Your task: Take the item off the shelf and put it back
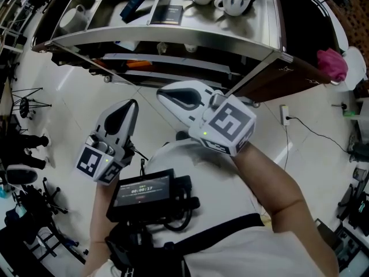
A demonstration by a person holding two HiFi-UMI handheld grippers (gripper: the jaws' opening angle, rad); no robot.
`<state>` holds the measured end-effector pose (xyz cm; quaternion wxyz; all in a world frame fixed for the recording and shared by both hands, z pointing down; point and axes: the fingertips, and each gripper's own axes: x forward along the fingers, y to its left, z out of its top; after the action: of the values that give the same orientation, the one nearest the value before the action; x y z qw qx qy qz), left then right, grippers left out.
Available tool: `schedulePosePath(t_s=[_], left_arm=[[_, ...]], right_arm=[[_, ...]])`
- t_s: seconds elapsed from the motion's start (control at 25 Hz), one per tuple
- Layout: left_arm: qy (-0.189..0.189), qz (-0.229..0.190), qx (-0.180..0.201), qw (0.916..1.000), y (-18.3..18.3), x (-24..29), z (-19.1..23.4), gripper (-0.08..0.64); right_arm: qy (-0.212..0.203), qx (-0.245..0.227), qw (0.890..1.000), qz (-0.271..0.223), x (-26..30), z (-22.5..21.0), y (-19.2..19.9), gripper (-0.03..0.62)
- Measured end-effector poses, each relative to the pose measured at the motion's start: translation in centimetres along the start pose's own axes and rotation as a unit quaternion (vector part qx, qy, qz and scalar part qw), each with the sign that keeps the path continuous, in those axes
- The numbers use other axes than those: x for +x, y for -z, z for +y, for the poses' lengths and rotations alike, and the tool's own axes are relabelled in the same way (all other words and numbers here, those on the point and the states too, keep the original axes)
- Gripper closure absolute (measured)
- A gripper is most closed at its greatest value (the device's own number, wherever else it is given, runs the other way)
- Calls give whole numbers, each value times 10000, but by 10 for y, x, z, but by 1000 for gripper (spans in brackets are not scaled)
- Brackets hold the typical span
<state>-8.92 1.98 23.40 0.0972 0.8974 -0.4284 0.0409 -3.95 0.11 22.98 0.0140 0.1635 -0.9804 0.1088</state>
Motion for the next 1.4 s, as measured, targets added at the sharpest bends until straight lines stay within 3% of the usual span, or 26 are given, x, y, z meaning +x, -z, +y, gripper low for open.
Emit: schedulePosePath(t_s=[0.92, 1.4], left_arm=[[40, 76, 0, 10000, 6, 1, 2, 555], [55, 89, 28, 9999, 8, 0, 3, 555]], right_arm=[[156, -235, 9996, -51, 0, -1, -2, 591], [128, -23, 9999, -44, 1, 1, -1, 591]])
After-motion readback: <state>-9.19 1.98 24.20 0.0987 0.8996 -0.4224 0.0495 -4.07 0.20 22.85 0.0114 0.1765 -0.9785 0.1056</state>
